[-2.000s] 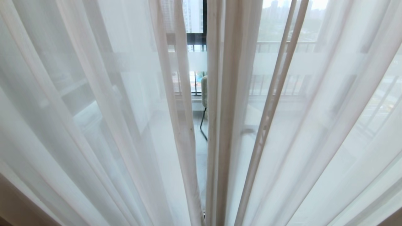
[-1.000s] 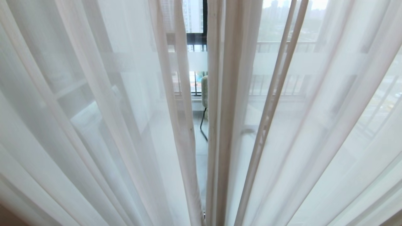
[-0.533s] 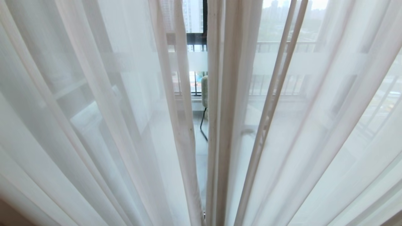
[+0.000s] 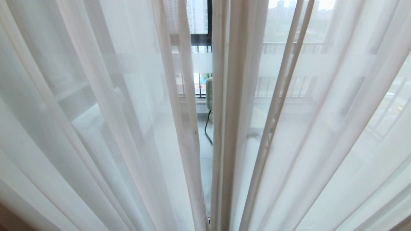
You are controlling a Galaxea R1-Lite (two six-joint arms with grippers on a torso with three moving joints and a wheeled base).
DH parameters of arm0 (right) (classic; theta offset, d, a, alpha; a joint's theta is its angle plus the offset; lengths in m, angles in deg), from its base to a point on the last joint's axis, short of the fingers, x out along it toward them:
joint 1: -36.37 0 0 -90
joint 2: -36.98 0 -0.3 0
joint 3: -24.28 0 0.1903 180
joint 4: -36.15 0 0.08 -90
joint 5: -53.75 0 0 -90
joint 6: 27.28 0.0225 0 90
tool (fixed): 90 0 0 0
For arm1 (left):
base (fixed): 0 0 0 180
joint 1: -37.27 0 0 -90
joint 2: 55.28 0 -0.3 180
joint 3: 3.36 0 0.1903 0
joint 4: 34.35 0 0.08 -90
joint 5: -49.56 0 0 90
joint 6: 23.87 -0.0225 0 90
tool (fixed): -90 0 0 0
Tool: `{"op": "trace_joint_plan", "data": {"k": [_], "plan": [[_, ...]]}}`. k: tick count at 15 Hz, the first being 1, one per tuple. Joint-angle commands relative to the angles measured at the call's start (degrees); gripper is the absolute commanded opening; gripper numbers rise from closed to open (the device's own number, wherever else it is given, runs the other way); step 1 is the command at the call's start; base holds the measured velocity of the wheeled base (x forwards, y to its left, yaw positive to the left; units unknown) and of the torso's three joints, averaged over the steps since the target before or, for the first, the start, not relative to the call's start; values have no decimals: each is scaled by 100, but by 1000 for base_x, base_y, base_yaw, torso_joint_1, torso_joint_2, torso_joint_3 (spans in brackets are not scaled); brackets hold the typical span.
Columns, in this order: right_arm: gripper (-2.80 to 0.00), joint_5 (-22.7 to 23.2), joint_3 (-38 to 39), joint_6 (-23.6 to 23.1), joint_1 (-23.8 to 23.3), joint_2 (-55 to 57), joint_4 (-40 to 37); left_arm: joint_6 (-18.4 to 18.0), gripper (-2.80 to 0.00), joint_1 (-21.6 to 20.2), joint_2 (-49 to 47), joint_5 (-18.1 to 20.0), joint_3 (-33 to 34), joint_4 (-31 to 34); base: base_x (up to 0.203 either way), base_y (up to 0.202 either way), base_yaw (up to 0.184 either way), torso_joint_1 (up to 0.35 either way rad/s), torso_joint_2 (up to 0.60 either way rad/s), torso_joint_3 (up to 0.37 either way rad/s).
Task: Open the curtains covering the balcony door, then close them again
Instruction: Pull the outer curtains open on both sides
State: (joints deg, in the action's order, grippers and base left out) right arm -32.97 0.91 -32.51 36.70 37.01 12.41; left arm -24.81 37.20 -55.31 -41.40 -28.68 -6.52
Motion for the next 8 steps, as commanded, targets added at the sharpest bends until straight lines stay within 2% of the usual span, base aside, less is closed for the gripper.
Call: {"op": "trace_joint_plan", "data": {"k": [1, 6, 8], "plan": [[-280, 6, 0, -4, 2, -2, 0, -12, -280, -1, 2, -1, 2, 2, 0, 0, 0, 0, 0, 0], [-280, 6, 0, -4, 2, -2, 3, 164, -280, -9, 2, 16, -7, 2, 0, 0, 0, 0, 0, 0], [-280, 6, 0, -4, 2, -2, -4, 224, -280, -9, -47, 46, -215, 28, 0, 0, 0, 0, 0, 0]]}}
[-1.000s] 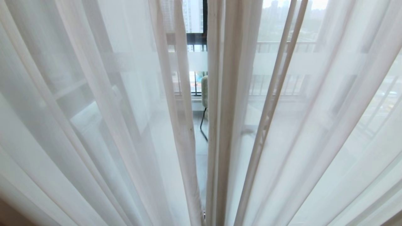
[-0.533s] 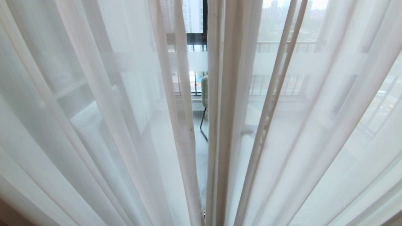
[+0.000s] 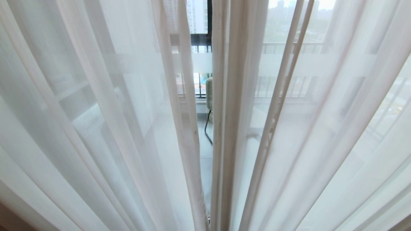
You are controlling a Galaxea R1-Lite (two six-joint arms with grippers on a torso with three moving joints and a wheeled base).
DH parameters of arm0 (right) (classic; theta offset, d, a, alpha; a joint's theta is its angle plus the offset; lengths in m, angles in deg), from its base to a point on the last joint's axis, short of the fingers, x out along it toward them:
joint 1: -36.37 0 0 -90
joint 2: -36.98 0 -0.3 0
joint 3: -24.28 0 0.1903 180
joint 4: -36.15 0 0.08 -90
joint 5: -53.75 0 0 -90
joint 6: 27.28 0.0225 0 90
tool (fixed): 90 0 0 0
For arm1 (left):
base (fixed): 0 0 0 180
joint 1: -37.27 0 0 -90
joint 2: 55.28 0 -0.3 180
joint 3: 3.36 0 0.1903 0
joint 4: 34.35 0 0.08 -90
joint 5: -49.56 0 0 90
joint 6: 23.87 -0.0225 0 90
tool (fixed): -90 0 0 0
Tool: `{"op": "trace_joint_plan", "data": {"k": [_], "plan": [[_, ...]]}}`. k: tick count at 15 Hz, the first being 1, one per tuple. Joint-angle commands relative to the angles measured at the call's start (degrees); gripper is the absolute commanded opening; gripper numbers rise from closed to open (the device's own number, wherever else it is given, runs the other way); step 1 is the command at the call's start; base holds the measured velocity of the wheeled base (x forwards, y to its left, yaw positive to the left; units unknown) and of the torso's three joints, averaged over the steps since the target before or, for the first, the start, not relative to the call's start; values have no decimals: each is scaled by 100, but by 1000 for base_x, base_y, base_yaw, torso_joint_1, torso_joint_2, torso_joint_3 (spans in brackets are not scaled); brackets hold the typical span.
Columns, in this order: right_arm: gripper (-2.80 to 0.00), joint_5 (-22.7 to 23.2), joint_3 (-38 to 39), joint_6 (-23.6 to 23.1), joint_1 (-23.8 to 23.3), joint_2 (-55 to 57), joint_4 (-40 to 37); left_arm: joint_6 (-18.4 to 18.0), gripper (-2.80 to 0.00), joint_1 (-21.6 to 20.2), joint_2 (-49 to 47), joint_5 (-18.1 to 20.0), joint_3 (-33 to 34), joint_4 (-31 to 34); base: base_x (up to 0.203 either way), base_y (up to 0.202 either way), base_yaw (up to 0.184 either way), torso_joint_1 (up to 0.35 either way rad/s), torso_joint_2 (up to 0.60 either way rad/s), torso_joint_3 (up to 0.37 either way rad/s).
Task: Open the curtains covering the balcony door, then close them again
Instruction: Pull the outer curtains open on both sides
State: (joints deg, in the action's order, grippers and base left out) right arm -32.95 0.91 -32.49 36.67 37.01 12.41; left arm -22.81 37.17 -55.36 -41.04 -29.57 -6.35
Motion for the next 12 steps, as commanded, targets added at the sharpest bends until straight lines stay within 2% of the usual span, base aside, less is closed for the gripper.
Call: {"op": "trace_joint_plan", "data": {"k": [1, 4, 6, 9, 12], "plan": [[-280, 4, 0, -7, 5, -2, -1, 105, -280, -7, -123, 52, -252, 33, 0, 0, 0, 0, 0, 0], [-280, 4, 0, -7, 5, -2, -6, 163, -280, 1, -401, 105, -751, 37, 0, 0, 0, 0, 0, 0], [-280, 4, 0, -7, 5, -2, -6, 168, -280, 9, -728, 484, -1108, 34, 0, 0, 0, 0, 0, 0], [-280, 4, 0, -7, 5, -2, -3, 259, -280, 128, -1390, 1418, -1703, 17, 0, 0, 0, 0, 0, 0], [-280, 4, 0, -7, 5, -2, 2, 285, -280, 374, -2225, 2573, -2383, 10, 0, 0, 0, 0, 0, 0]]}}
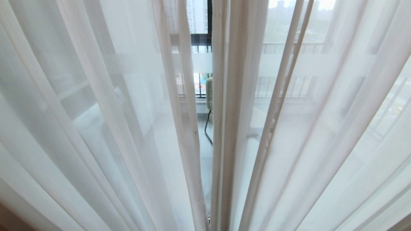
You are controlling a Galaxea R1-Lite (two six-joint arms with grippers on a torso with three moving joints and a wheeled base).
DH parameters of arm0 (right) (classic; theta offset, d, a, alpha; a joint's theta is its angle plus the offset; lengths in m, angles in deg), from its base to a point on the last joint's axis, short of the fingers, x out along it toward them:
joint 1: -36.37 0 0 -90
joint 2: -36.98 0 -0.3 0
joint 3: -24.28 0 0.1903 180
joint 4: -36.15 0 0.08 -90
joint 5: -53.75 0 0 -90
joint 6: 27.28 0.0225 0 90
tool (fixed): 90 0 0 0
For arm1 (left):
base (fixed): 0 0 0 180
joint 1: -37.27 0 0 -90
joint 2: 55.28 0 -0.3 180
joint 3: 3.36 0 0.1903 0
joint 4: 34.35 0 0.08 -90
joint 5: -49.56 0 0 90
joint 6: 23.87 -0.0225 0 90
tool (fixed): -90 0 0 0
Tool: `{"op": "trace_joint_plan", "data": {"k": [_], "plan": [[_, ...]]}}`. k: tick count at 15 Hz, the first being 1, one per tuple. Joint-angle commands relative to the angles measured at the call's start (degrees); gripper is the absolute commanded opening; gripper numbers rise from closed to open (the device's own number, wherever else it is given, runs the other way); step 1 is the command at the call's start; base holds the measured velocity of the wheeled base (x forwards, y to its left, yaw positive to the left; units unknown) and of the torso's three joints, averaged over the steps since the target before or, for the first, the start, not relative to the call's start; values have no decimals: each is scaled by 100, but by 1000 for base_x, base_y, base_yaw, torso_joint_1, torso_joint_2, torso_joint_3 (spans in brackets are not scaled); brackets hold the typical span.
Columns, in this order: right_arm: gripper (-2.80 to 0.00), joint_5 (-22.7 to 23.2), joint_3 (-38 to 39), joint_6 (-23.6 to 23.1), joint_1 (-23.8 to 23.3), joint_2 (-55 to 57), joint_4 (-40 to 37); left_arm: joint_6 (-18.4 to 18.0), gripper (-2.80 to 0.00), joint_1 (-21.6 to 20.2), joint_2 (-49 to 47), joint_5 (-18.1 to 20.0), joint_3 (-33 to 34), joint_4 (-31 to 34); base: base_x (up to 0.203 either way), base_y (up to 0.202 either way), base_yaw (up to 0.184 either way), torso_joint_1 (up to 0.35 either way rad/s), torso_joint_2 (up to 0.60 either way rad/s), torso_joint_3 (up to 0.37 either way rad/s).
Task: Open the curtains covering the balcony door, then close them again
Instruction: Pull the outer curtains open on both sides
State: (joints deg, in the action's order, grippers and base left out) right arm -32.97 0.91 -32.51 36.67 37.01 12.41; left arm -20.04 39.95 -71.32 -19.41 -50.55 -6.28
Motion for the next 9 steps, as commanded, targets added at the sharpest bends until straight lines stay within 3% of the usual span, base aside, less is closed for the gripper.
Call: {"op": "trace_joint_plan", "data": {"k": [1, 5, 9], "plan": [[-280, 6, 0, -4, 5, -2, 1, 10, -280, 157, -945, 791, -544, -5, 0, 0, 0, 0, 0, 0], [-280, 6, 0, -4, 5, -2, 3, 9, -280, 411, -2183, 2095, -1504, -179, 0, 0, 0, 0, 0, 0], [-280, 6, 0, -4, 5, -2, 1, -1, -280, 1395, -3216, 2368, -2334, -348, 0, 0, 0, 0, 0, 0]]}}
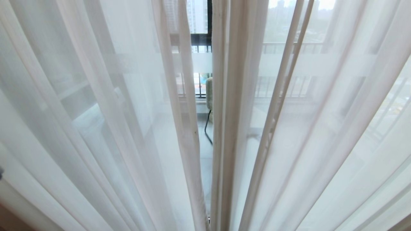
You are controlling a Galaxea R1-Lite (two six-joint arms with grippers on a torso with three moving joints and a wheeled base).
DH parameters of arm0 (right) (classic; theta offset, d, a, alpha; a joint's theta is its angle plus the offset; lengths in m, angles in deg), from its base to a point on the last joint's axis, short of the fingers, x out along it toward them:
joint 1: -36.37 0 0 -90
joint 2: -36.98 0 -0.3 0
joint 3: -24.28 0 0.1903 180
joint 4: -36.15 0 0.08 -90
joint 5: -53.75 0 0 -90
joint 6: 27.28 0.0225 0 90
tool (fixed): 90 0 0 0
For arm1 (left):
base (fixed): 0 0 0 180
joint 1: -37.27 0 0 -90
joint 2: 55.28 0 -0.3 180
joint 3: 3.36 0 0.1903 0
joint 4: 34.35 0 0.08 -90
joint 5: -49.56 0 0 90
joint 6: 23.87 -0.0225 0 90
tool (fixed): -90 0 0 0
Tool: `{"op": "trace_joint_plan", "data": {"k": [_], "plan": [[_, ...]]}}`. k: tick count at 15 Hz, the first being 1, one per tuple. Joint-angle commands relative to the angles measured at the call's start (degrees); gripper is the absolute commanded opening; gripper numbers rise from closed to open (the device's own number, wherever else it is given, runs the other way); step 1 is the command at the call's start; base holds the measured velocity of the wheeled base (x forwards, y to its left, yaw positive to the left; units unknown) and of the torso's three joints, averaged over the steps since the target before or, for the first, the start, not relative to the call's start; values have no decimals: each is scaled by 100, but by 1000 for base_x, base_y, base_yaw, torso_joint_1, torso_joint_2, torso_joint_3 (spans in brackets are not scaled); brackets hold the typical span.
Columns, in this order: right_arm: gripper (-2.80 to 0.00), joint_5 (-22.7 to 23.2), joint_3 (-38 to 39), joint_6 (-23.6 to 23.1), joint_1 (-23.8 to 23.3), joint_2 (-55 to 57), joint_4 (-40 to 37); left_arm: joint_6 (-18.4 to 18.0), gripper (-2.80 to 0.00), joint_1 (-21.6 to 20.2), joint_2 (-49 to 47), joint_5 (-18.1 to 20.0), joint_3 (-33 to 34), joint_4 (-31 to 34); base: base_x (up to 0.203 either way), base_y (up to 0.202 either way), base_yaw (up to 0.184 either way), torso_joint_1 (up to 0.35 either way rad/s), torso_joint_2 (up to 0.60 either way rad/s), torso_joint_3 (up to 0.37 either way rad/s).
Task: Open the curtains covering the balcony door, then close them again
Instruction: Pull the outer curtains open on both sides
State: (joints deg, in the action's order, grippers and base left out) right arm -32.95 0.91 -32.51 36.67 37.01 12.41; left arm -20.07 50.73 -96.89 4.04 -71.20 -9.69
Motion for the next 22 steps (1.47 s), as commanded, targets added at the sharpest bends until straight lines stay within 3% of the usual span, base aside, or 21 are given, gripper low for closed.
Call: {"op": "trace_joint_plan", "data": {"k": [1, 6, 7, 9, 11, 14, 15, 20, 22], "plan": [[-280, 4, 0, -4, 5, -2, -6, -10, -280, 501, -925, -6, -464, -31, 0, 0, 0, 0, 0, 0], [-280, 4, 0, -4, 5, -2, 0, -51, -280, 799, -2145, -689, -1663, -55, 0, 0, 0, 0, 0, 0], [-280, 4, 0, -4, 5, -2, -6, -53, -280, 916, -2376, -1007, -1912, -57, 0, 0, 0, 0, 0, 0], [-280, 4, 0, -4, 5, -2, -6, -51, -280, 1465, -2768, -2077, -2405, -59, 0, 0, 0, 0, 0, 0], [-280, 4, 0, -4, 5, -2, 3, -29, -280, 2002, -3052, -2775, -2764, -59, 0, 0, 0, 0, 0, 0], [-280, 4, 0, -4, 5, -2, 3, -20, -280, 2129, -3331, -2927, -3059, -59, 0, 0, 0, 0, 0, 0], [-280, 4, 0, -4, 5, -2, -3, -20, 0, 2149, -3373, -2928, -3077, -70, 0, 0, 0, 0, 0, 0], [-280, 4, 0, -4, 5, -2, 2, -33, 0, 2234, -3681, -3286, -3168, -440, 0, 0, 0, 0, 0, 0], [-280, 4, 0, -4, 5, -2, -6, -54, 0, 2286, -3903, -3678, -3251, -744, 0, 0, 0, 0, 0, 0]]}}
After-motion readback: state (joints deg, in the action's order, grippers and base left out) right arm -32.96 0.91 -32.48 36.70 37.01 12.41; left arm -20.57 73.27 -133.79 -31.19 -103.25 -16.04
